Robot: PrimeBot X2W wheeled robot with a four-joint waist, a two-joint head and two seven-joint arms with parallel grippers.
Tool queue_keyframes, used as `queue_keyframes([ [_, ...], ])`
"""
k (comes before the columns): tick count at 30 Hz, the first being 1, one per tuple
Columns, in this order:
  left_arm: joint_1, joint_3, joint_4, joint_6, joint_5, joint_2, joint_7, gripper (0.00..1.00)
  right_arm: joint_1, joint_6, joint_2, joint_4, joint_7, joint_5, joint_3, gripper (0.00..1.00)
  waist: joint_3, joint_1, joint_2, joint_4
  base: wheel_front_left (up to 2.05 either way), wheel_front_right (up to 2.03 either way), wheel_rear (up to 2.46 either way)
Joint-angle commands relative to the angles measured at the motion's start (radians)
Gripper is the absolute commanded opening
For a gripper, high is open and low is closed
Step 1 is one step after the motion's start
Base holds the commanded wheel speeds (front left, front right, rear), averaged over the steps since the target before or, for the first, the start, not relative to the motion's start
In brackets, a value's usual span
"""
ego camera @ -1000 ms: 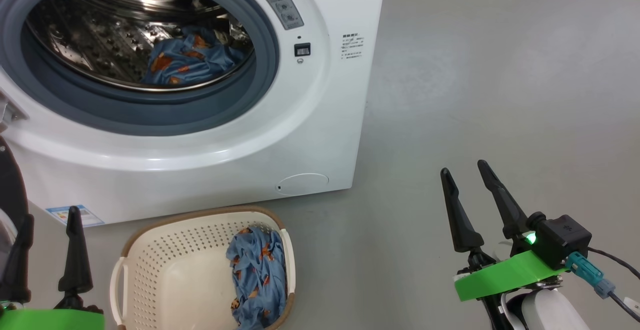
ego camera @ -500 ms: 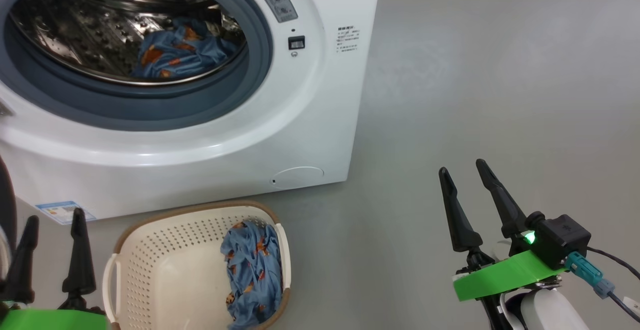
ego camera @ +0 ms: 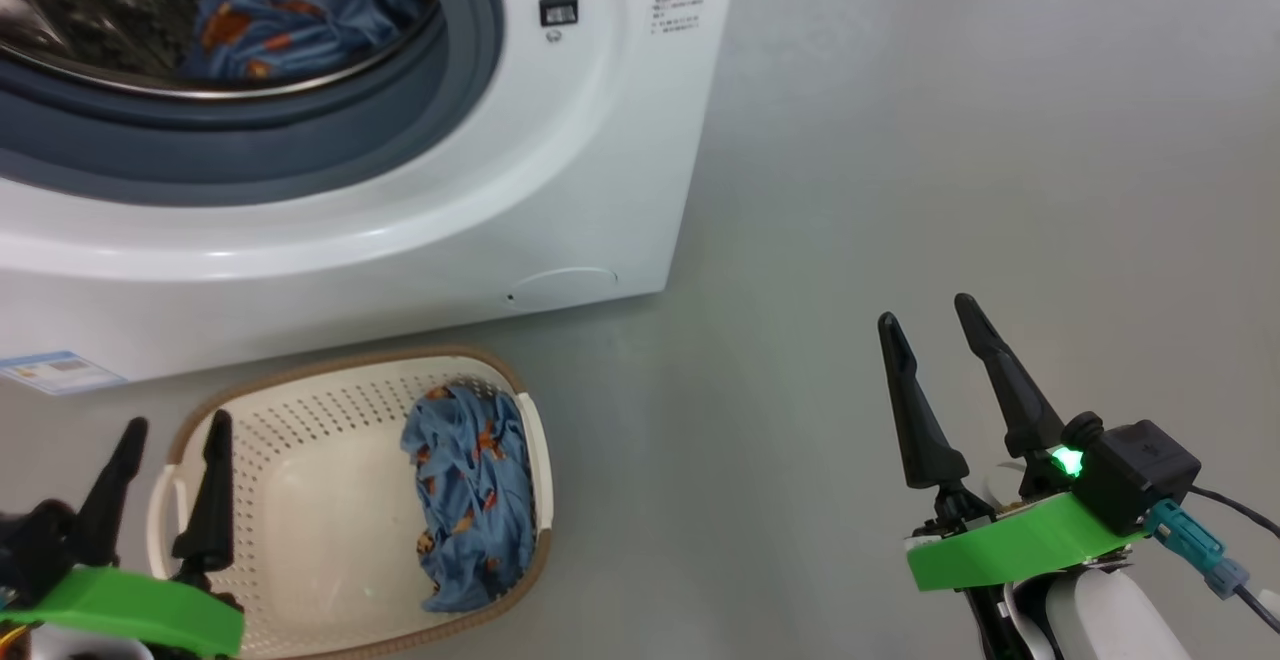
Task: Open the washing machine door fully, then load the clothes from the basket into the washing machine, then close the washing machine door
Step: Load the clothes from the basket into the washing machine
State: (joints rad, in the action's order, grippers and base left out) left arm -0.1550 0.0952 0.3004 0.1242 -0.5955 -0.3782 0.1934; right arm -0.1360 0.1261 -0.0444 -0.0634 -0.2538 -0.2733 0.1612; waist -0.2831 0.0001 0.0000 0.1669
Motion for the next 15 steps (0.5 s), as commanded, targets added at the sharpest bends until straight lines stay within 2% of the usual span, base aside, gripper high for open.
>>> queue_keyframes([
  [1, -0.050, -0.008, 0.001, 0.006, -0.022, -0.046, -0.002, 1.00, -0.025, 0.005, -0.006, 0.035, -0.008, -0.006, 0.027, 1.00, -0.051, -0.0001, 0.0000, 0.026, 0.00, 0.00, 0.00],
  [12, -0.191, 0.245, 0.177, 0.006, -0.128, -0.133, -0.024, 1.00, -0.035, 0.005, -0.006, 0.096, -0.008, -0.031, 0.045, 1.00, -0.192, -0.0001, 0.0000, 0.077, 0.00, 0.00, 0.00],
  [15, -0.217, 0.286, 0.205, 0.006, -0.145, -0.148, -0.023, 1.00, -0.038, 0.005, -0.006, 0.107, -0.008, -0.036, 0.048, 1.00, -0.219, -0.0001, 0.0000, 0.086, 0.00, 0.00, 0.00],
])
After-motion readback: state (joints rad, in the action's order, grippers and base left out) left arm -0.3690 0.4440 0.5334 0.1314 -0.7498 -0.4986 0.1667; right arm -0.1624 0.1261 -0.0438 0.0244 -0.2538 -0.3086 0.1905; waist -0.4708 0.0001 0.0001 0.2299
